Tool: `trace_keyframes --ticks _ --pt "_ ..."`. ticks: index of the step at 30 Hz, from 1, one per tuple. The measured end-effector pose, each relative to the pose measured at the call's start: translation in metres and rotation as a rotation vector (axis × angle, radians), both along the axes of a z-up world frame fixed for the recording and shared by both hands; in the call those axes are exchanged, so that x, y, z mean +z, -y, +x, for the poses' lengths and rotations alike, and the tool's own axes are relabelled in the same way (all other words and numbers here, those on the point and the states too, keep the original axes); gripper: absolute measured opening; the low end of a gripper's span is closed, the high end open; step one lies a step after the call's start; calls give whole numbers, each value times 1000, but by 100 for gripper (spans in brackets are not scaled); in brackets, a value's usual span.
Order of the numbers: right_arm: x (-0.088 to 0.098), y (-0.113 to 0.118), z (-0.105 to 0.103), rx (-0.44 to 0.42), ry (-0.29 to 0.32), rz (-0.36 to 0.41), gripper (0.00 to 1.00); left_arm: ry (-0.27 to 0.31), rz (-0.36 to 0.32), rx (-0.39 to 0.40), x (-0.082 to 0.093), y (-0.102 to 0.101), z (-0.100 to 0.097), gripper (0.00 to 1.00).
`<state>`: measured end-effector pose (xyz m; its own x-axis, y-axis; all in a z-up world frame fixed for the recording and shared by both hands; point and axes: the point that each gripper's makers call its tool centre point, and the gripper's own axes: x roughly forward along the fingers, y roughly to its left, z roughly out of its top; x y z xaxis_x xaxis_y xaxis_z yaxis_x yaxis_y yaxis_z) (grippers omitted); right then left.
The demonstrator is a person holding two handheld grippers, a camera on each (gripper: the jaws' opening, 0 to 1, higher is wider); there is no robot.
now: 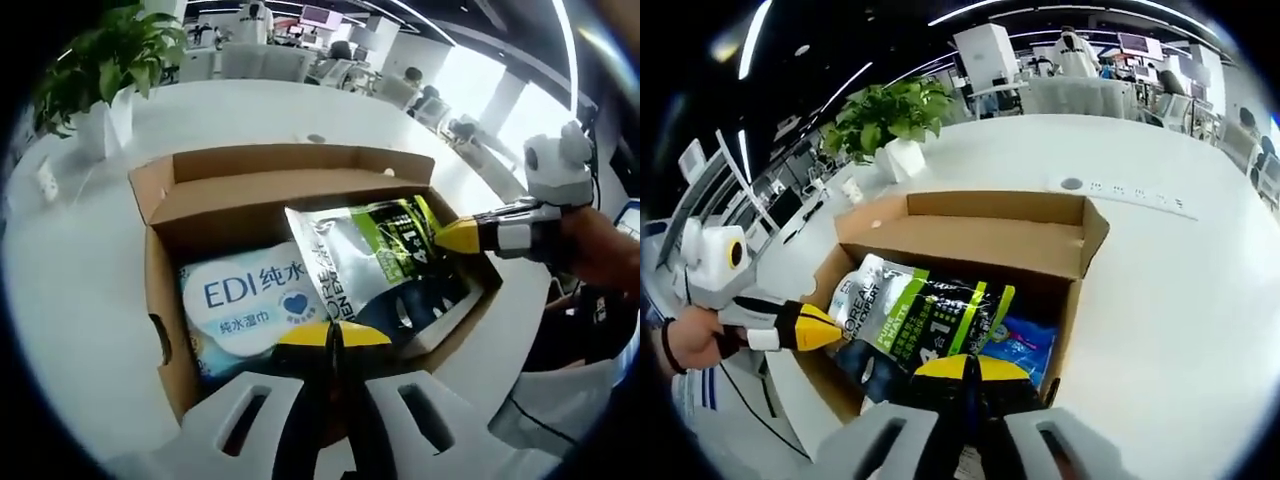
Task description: Operate the shoe box by opening the lid, removing the specified soft item, and placing it in the target area until the item is outside and the box remains undamaged.
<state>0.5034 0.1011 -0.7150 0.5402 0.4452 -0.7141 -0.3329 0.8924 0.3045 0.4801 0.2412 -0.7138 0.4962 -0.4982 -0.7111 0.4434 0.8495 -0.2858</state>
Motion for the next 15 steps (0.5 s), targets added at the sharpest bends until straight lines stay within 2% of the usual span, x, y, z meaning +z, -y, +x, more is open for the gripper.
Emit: trace_keyframes --ticks 4,10,15 --pt "4 4 -1 -4 8 6 0 16 -2 -9 10 6 -2 0" --pt "20 14 -5 -19 37 15 0 44 -7 -28 22 13 2 0" --pt "31 31 -9 -45 63 19 0 67 -16 -62 38 32 -1 0"
